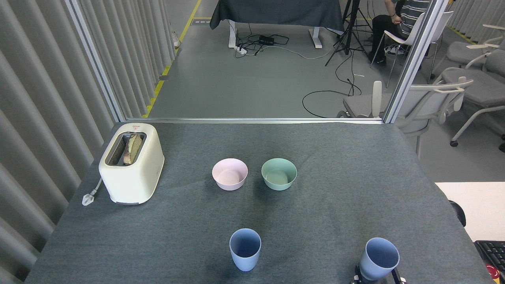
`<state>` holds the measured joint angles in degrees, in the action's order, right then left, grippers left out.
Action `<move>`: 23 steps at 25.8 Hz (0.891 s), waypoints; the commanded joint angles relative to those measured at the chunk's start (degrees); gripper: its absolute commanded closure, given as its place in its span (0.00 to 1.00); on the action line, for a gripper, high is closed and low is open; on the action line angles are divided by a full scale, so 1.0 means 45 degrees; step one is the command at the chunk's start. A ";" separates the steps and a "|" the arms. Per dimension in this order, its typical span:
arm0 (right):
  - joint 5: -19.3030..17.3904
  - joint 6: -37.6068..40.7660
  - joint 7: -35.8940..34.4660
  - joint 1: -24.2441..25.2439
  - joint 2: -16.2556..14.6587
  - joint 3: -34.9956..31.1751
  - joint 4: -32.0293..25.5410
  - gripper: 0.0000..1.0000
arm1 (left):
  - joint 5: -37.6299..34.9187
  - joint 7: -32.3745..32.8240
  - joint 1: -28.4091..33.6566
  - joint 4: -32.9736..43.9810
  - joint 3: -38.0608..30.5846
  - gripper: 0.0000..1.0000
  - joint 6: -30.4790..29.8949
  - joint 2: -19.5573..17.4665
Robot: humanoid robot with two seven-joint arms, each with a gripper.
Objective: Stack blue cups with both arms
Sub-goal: 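Reach the right gripper to the other blue cup and grasp it, then lift the blue cup and move it over the placed blue cup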
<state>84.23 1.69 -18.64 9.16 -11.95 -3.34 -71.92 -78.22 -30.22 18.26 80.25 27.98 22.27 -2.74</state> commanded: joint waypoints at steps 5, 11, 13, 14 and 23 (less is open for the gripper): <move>-0.0006 -0.0044 0.0041 -0.0356 -0.0099 0.0059 0.0045 0.02 | 0.0000 -0.0004 -0.0016 0.0000 -0.0008 0.00 -0.0007 -0.0015; 0.0013 -0.0024 0.0002 -0.0396 -0.0255 0.0078 0.0025 0.27 | 0.0000 -0.0004 -0.0016 -0.0020 -0.0008 0.00 0.0032 0.0005; 0.0052 -0.0005 -0.0057 -0.0376 -0.0255 0.0078 -0.0073 0.36 | 0.0039 -0.0004 -0.0016 -0.0020 -0.0008 0.00 0.0032 0.0005; 0.0072 -0.0005 -0.0076 -0.0376 -0.0255 0.0078 -0.0151 0.39 | 0.0039 -0.0004 -0.0016 -0.0020 -0.0008 0.00 0.0032 0.0005; 0.0697 -0.0063 0.0763 -0.1489 -0.0040 0.1016 -0.2026 0.44 | 0.0039 -0.0004 -0.0035 -0.0020 -0.0008 0.00 0.0032 0.0005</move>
<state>85.38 1.67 -18.35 6.12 -12.70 -1.60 -79.34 -78.05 -30.23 18.11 80.16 27.95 22.44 -2.72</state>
